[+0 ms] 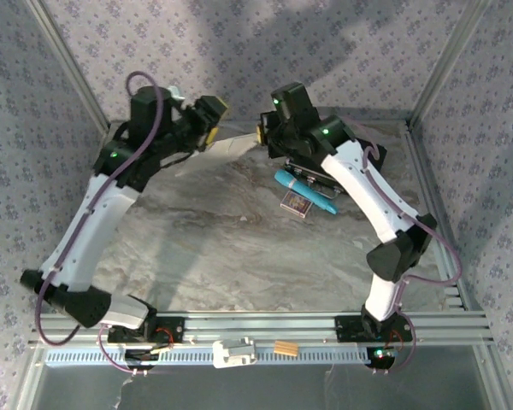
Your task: Fold the paper box
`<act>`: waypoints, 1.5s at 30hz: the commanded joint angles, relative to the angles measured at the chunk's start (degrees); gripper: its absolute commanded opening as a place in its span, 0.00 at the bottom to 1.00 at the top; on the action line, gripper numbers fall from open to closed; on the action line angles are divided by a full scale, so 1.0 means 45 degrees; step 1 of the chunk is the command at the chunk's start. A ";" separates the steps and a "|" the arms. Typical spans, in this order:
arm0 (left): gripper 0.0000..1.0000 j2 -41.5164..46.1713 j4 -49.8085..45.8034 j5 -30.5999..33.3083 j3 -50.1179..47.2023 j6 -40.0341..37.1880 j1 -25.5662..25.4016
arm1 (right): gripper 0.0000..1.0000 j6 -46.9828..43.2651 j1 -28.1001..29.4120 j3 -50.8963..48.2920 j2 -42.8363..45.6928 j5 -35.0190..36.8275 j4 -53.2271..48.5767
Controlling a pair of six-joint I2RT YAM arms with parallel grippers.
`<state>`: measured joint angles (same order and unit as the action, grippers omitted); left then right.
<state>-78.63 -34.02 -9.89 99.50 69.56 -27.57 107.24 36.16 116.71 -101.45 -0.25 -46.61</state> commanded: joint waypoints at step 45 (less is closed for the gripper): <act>0.42 0.2815 0.8362 -0.5241 -1.1820 0.0083 0.4706 | 0.00 0.2125 -0.0592 0.0821 -0.0210 -0.1821 -0.2568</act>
<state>-66.57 1.13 -33.39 45.56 70.39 -6.04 115.13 33.69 119.66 -102.02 -8.03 -57.49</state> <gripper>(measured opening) 0.411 0.060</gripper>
